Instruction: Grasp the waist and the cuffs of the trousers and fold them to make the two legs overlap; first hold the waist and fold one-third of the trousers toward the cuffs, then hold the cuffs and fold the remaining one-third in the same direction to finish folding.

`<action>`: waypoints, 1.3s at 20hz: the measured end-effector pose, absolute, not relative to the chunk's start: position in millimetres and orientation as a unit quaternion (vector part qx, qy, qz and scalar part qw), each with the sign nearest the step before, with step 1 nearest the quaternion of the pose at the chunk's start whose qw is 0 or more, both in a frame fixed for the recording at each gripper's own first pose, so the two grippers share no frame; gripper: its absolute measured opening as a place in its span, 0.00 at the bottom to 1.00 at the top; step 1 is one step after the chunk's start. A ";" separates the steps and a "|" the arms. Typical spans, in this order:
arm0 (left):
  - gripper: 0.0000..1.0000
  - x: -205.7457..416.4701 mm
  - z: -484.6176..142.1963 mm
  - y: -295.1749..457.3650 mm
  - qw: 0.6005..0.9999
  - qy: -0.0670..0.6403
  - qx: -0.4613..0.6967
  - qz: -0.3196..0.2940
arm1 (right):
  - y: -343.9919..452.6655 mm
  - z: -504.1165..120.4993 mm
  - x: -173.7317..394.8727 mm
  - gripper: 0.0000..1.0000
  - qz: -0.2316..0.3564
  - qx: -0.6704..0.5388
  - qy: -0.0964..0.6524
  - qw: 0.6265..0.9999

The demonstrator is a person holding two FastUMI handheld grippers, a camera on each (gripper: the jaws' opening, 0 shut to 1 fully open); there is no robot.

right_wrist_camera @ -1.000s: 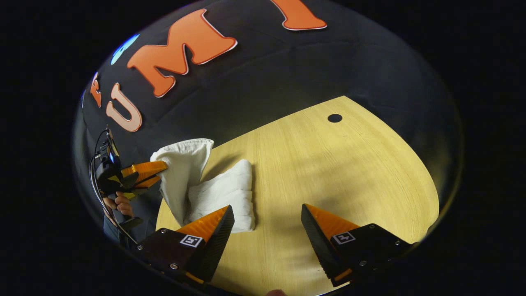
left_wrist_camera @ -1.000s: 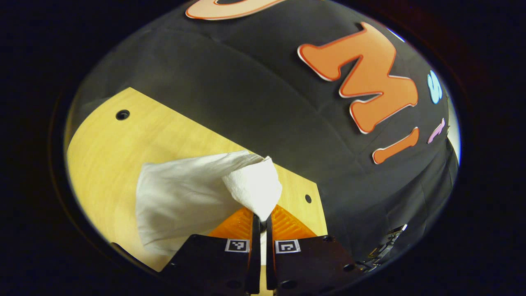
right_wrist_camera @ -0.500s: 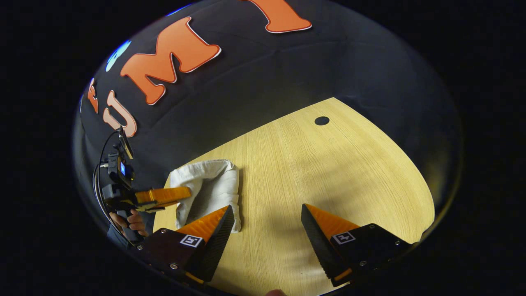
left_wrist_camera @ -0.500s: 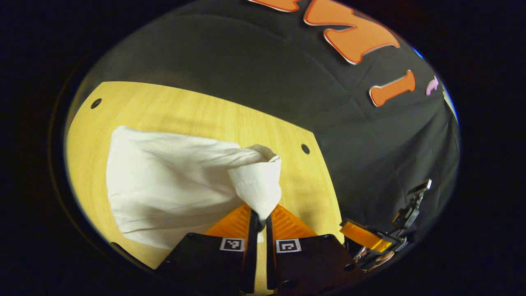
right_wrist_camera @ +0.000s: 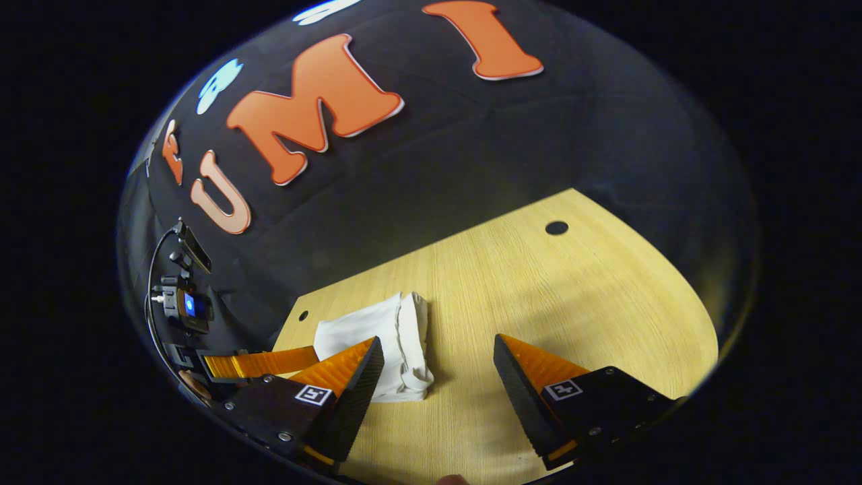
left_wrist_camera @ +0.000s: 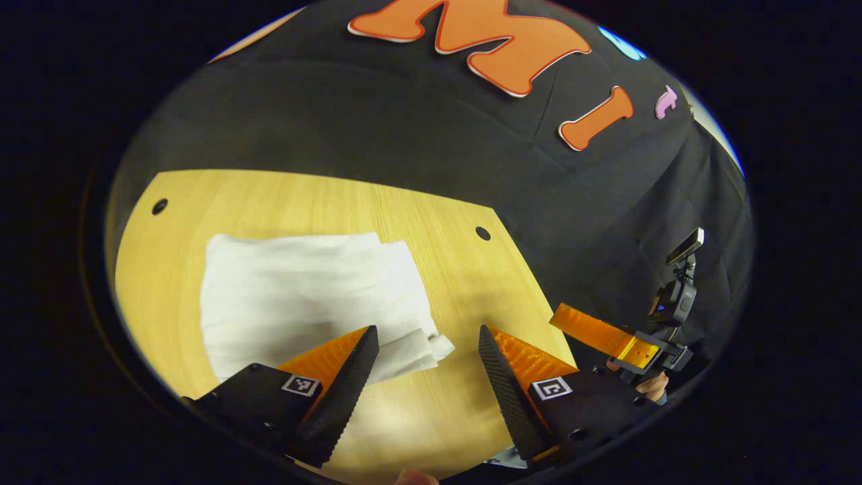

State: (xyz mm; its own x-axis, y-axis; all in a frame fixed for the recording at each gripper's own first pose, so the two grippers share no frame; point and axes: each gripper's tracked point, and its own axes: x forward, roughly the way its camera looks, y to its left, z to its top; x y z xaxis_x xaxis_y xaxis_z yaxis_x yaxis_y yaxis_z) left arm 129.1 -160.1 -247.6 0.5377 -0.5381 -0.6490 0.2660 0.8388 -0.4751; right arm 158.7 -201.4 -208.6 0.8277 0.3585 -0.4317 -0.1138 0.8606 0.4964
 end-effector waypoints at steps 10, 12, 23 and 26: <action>0.98 96.9 -137.1 -30.3 0.958 0.256 -0.049 -0.122 | -162.1 -109.4 118.0 0.98 0.117 0.100 0.129 0.980; 0.98 79.5 -110.5 -5.2 0.971 0.213 -0.032 -0.100 | -147.4 -93.6 100.7 0.98 0.120 0.087 0.114 0.982; 0.98 10.7 -17.7 46.3 0.995 0.089 0.001 -0.052 | -83.0 -40.0 1.3 0.98 0.129 0.061 0.064 0.988; 0.93 -5.7 -14.2 46.7 0.996 0.069 -0.002 -0.057 | -76.0 -30.6 -22.2 0.98 0.126 0.052 0.049 0.989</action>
